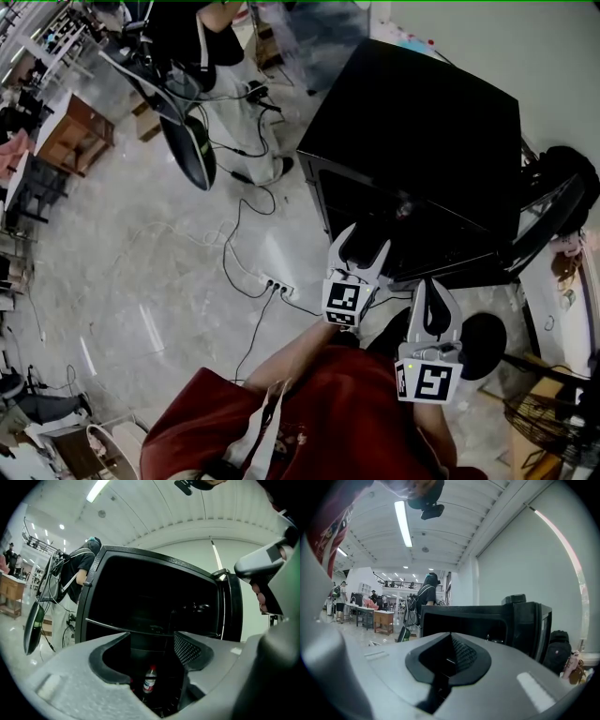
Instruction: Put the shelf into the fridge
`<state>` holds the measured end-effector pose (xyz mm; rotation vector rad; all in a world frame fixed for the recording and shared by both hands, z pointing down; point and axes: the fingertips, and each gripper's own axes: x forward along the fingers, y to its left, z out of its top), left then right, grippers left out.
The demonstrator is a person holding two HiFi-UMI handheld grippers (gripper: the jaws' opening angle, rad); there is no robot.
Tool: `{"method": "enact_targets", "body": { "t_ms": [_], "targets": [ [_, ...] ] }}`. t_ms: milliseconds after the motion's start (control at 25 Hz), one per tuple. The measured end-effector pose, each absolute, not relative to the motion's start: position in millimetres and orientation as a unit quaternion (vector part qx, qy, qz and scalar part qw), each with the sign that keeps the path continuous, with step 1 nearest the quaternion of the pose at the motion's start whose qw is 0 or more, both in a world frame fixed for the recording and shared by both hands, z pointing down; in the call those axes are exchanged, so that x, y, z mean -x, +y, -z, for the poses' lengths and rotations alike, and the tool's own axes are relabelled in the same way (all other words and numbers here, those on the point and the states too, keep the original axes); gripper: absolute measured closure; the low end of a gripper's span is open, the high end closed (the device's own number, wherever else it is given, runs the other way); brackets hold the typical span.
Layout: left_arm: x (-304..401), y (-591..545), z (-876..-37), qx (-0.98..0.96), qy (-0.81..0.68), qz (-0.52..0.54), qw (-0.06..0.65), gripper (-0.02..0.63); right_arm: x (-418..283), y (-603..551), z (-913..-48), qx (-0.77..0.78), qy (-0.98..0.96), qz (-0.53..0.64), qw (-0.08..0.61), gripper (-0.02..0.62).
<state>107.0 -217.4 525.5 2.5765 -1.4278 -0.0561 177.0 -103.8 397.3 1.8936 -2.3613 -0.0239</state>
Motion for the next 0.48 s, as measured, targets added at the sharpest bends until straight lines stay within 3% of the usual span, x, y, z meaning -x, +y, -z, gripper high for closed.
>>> {"method": "enact_targets", "body": {
  "t_ms": [480],
  "targets": [
    [-109.4,-229.4,-526.8,-0.863,-0.497,0.009,0.086,0.311,-176.7,-107.6,-401.6,-0.623,-0.78,0.002,0.059,0.594]
  ]
}}
